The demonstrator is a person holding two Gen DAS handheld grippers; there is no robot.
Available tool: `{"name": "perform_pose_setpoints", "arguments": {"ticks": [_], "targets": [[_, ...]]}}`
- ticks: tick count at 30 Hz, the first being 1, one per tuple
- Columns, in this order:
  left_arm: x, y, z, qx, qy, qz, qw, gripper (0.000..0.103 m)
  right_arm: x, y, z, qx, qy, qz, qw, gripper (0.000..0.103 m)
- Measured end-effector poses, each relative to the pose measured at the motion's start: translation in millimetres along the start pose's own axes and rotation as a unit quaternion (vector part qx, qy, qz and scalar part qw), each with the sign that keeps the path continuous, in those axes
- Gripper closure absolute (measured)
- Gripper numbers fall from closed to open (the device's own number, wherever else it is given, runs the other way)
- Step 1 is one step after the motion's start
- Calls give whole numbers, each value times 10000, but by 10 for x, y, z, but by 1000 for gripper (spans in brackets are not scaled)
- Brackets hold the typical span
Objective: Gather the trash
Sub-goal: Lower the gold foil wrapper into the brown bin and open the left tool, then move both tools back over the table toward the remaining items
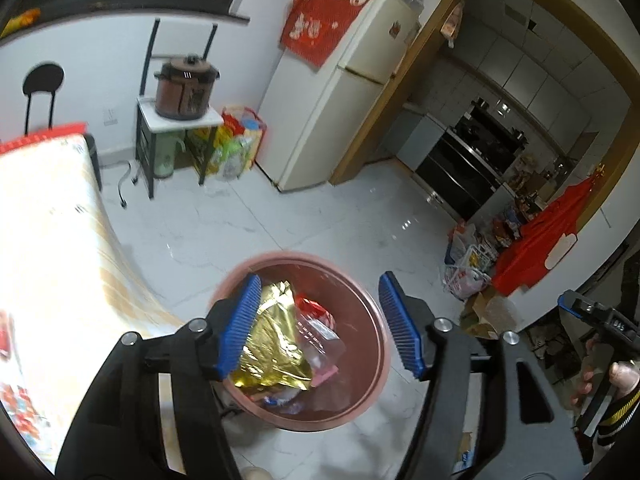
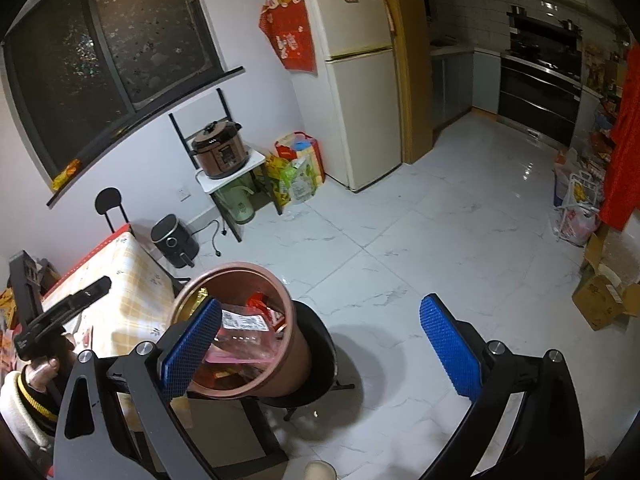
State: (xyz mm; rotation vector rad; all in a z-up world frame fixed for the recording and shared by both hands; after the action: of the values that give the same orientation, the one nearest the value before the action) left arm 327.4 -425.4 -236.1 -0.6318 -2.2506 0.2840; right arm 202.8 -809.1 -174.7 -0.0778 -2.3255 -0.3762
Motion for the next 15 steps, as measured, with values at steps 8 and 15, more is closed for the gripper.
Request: {"name": "perform_pose_setpoints", "arguments": {"ticks": [8,15], "targets": [[824,249,-184,-92,-541,-510,9972,17,-136,466,-103,232,38,-386,9990,5],[1509,715,-135,138,-610,-1183,9910,6,-281,1113,-159,607,95,-800,9949,5]]}}
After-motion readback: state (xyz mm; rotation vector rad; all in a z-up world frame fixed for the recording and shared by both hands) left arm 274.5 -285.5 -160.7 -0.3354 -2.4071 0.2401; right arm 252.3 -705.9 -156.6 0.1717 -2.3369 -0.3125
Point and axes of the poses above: each gripper's, at about its wrist camera, not at the fingertips, and x roughly against the way its jaws point, y to its left, z to its underside, the point moved 7 cm from there along -x, roughly the way its jaws point, and after that the axes turned 1 degree about -z, right-handed, at the moved point
